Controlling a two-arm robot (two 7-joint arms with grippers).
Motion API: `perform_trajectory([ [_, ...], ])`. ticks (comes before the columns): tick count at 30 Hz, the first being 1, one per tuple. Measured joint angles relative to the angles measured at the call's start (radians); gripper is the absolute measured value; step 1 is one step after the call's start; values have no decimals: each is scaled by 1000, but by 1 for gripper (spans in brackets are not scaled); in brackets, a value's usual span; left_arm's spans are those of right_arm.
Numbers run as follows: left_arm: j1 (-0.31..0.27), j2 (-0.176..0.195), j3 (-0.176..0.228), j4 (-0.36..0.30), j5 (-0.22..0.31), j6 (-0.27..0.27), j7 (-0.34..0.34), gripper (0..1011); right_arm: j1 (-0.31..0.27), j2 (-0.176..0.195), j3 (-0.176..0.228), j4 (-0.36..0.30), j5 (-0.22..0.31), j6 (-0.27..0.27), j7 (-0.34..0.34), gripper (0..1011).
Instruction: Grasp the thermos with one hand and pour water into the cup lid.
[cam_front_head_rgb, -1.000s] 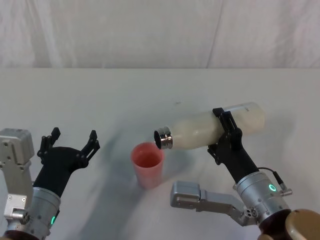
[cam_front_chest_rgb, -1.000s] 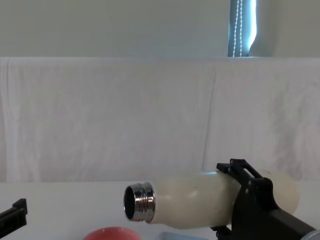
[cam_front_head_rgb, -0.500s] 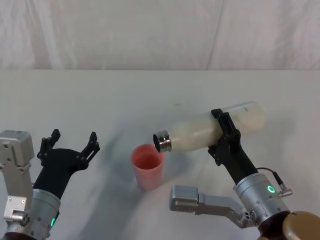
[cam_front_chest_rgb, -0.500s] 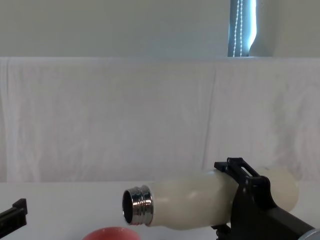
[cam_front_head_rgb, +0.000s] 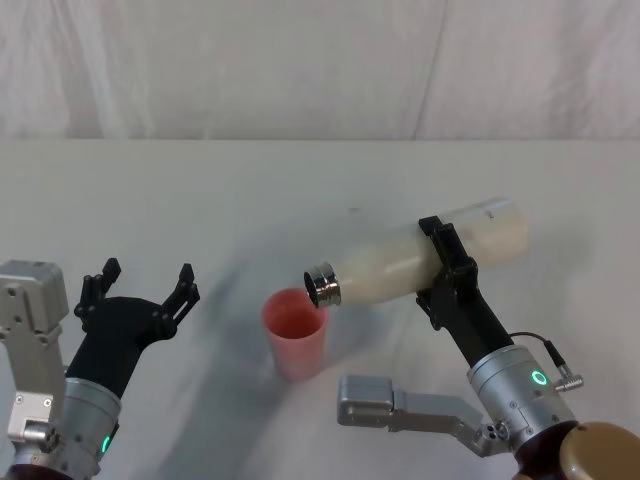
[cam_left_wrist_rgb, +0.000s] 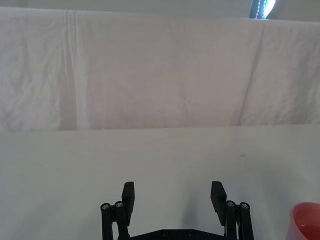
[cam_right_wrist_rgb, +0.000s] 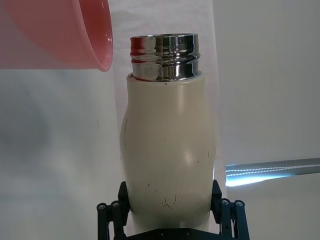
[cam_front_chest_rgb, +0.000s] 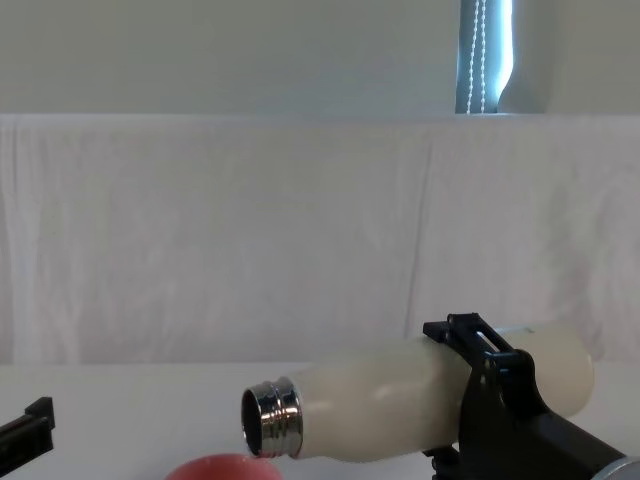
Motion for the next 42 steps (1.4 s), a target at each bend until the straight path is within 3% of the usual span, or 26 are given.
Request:
perform_trajectory([
  [42,0,0,0,0,0,0,0,1001,33,19,-27,7,-45,20,23,953],
])
